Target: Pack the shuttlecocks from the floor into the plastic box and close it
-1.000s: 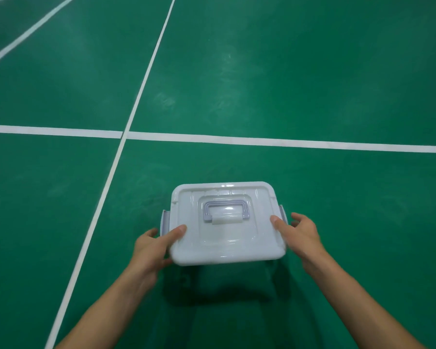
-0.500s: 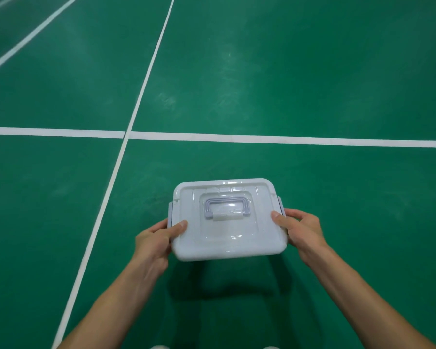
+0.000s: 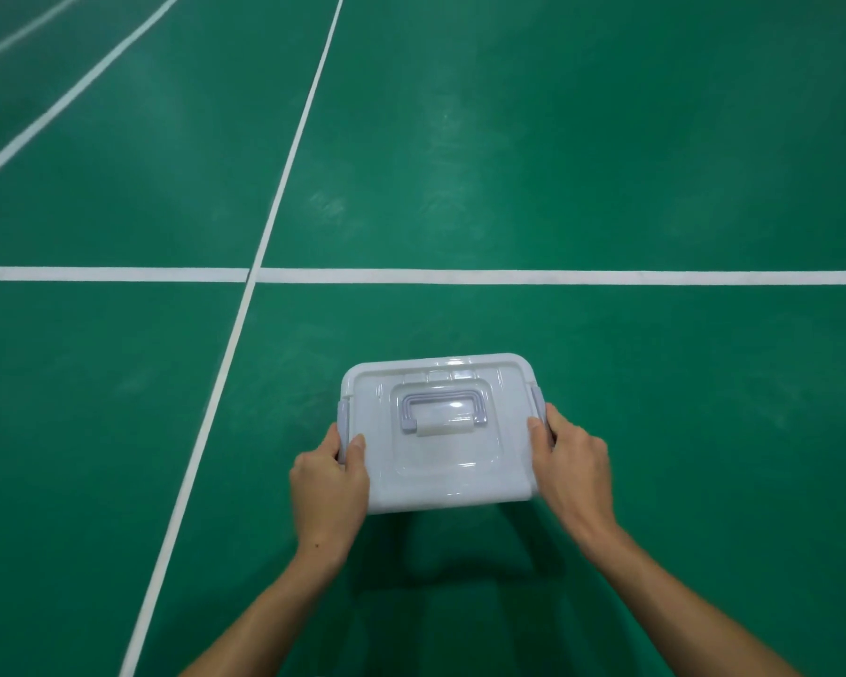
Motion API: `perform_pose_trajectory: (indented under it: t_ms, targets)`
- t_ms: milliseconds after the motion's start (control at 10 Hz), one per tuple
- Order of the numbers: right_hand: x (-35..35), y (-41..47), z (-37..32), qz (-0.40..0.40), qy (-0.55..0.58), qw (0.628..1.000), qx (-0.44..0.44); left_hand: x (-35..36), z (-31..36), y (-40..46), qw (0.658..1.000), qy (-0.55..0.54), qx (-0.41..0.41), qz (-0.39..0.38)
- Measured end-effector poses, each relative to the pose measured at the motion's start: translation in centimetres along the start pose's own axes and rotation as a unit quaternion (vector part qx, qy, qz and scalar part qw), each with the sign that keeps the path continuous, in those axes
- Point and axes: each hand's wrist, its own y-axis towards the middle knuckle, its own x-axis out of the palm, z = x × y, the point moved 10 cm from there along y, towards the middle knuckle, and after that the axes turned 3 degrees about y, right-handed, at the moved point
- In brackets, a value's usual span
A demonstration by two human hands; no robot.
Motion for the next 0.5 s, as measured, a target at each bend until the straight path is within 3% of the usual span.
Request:
perform_pose_trajectory:
  t_ms: [200, 500]
  targets:
    - [-0.3, 0.3, -0.3, -0.035, 0.051, 0.998, 0.015, 0.6, 0.3, 1.1, 0.997, 0.010, -0.019, -0.080]
    - [-0.8, 7.6, -4.1, -0.056, 0.033, 0.998, -0.003, 0.9, 6.9, 8.9, 0.986, 0.103, 0.071, -0.112]
